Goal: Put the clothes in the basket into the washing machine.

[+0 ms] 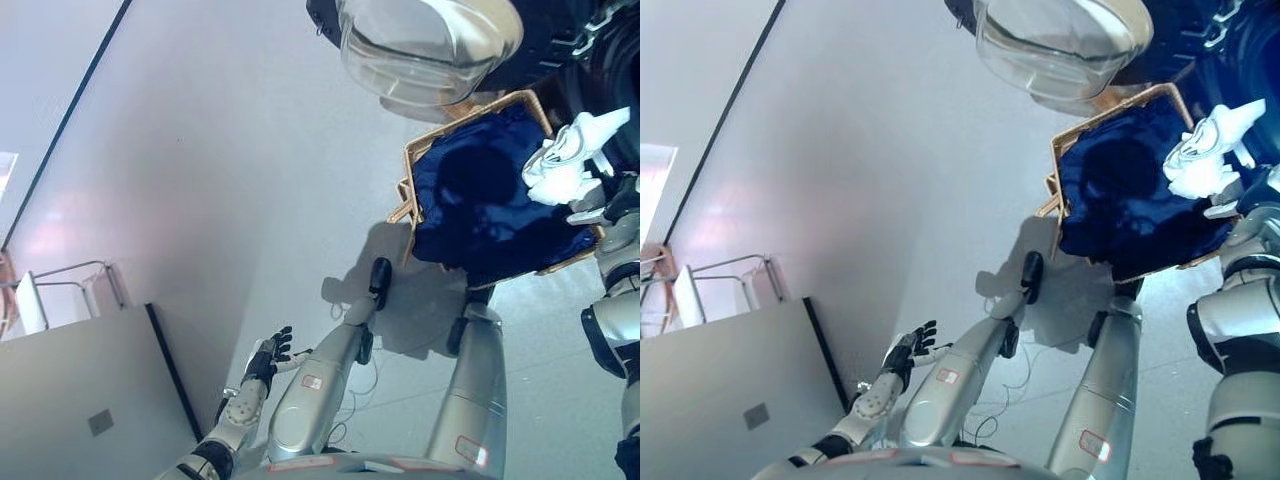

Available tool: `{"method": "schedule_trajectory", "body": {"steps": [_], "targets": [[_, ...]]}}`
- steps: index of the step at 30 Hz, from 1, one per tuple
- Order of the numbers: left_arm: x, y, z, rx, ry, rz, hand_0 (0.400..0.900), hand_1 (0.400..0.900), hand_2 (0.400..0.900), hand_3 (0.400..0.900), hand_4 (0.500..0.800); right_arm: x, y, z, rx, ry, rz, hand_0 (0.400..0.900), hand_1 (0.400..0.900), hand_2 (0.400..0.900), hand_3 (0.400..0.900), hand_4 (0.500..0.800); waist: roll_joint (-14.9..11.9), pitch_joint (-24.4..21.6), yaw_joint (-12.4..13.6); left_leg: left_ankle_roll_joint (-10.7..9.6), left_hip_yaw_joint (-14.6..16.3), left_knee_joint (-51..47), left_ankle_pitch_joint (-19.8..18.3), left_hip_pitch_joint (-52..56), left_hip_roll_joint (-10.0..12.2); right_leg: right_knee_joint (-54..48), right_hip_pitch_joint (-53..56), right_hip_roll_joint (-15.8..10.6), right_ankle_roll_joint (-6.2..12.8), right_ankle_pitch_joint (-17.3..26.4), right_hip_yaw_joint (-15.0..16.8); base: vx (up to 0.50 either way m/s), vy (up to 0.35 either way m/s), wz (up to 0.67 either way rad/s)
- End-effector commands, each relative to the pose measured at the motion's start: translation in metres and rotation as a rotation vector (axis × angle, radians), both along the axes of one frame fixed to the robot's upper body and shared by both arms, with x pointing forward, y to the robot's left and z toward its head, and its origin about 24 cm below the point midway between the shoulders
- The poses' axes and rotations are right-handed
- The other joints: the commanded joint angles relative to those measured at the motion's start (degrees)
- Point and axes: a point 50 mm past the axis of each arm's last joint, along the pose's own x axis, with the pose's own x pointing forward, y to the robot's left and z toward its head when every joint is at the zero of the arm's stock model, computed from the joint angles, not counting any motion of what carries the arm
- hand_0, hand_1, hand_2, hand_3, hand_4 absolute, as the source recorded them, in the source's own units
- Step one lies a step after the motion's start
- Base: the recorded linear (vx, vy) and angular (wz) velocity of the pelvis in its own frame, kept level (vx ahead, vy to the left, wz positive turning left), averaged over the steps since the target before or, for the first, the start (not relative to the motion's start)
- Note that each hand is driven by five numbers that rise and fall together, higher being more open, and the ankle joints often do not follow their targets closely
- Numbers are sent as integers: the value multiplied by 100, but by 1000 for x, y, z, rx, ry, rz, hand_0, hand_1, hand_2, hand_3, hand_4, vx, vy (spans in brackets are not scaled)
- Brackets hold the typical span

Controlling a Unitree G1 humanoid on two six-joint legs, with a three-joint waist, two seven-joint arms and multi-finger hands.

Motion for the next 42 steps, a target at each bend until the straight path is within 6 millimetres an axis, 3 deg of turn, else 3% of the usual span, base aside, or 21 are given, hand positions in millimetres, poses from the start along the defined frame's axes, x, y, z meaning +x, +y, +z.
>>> {"method": "schedule_trajectory", "body": {"steps": [1,6,12,14,22,23,24,36,42], "targets": [[-24,28,-11,60,67,83,900,900,900,900,800,-10,-16,30,-119,-83,-28,900,900,900,900,800,309,-29,78,31,-255,695,-426,-654,72,-89,247,260,8,-457,308,58,-49,15],[-30,30,-13,74,78,77,900,900,900,900,800,-1,-8,35,-13,-219,-13,900,900,900,900,800,267,-35,107,17,-364,702,-453,-774,24,74,135,255,-16,-576,251,72,-39,23],[-36,32,-15,107,85,32,900,900,900,900,800,-12,-21,52,63,-324,-79,900,900,900,900,800,255,-173,306,17,-493,680,-488,-788,-93,130,160,170,-1,-680,164,76,3,17],[-35,30,-14,103,74,31,900,900,900,900,800,-13,-21,46,97,-365,-90,900,900,900,900,800,268,-173,332,29,-520,654,-481,-816,-121,141,129,144,4,-698,170,44,21,9],[-33,26,-14,109,68,12,900,900,900,900,800,-12,-21,56,143,-434,-93,900,900,900,900,800,327,-178,424,46,-547,692,-497,-945,-231,268,-18,59,8,-739,199,21,31,5],[-33,25,-14,110,70,13,900,900,900,900,800,-12,-21,56,144,-437,-97,724,724,724,724,694,329,-185,431,48,-546,711,-500,-972,-248,282,-39,56,4,-742,212,5,35,2],[-34,25,-15,112,73,13,900,900,900,900,800,-12,-21,58,136,-437,-100,414,414,414,414,508,326,-183,432,47,-542,732,-502,-990,-264,295,-52,53,-2,-740,218,6,34,0],[-45,27,-20,125,118,29,900,900,900,900,800,-9,-18,66,143,-477,-104,400,400,400,400,500,272,-248,377,56,-461,751,-555,-918,-306,226,36,76,-13,-685,297,7,22,-7],[-47,25,-21,122,116,17,900,900,900,900,800,-8,-15,53,279,-597,-130,400,400,400,400,500,327,-275,290,57,-382,658,-576,-647,-297,41,308,98,1,-651,342,17,11,-13]]}}
